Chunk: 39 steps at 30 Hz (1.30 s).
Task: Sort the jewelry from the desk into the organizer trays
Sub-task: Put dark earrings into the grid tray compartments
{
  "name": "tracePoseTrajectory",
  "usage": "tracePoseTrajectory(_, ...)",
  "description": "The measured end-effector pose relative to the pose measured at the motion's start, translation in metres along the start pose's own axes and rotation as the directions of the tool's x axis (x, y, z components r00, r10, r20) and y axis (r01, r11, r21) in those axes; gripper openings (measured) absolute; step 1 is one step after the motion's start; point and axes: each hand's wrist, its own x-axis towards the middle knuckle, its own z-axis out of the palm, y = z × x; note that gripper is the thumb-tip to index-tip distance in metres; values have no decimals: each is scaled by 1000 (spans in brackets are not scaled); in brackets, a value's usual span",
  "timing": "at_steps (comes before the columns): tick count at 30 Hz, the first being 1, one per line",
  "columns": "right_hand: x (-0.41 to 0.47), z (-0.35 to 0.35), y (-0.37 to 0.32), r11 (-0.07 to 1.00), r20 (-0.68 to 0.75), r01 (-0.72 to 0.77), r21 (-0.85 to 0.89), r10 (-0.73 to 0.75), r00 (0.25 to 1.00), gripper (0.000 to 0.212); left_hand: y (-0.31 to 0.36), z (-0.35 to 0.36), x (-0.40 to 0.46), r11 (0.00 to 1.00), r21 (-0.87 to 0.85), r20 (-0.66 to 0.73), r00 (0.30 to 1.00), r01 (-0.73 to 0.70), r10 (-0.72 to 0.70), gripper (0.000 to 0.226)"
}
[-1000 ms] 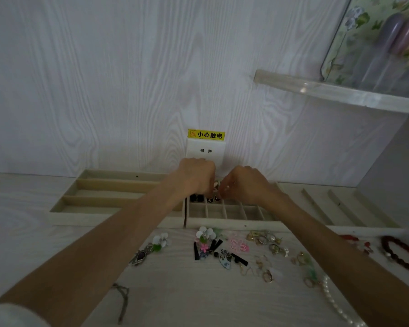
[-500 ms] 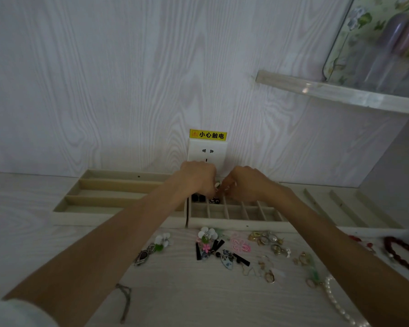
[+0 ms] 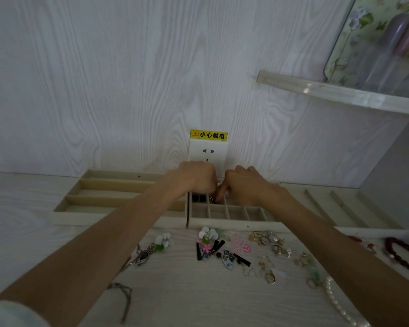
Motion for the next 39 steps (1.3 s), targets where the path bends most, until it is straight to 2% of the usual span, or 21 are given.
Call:
tracePoseTrajectory(18,1,1,3,999,-19,-42,-9,42,999,26,-13,3,4,1000,-5,21,1000,2,-2,26)
tracePoseTrajectory(25,4,-1,7,998,-171,-51,38,56,984,28,-16,3,6,1000,-24,10,1000,-4,4,24)
tracePoseTrajectory(32,14,8,6,997,-173,-50,59,59,983,20,-17,5,5,1000,-19,-3,1000,9,-9,25)
tracePoseTrajectory(39,21,14,9,997,-226,-74,31,79,971,27,-16,5,6,1000,-22,0,1000,5,-5,24)
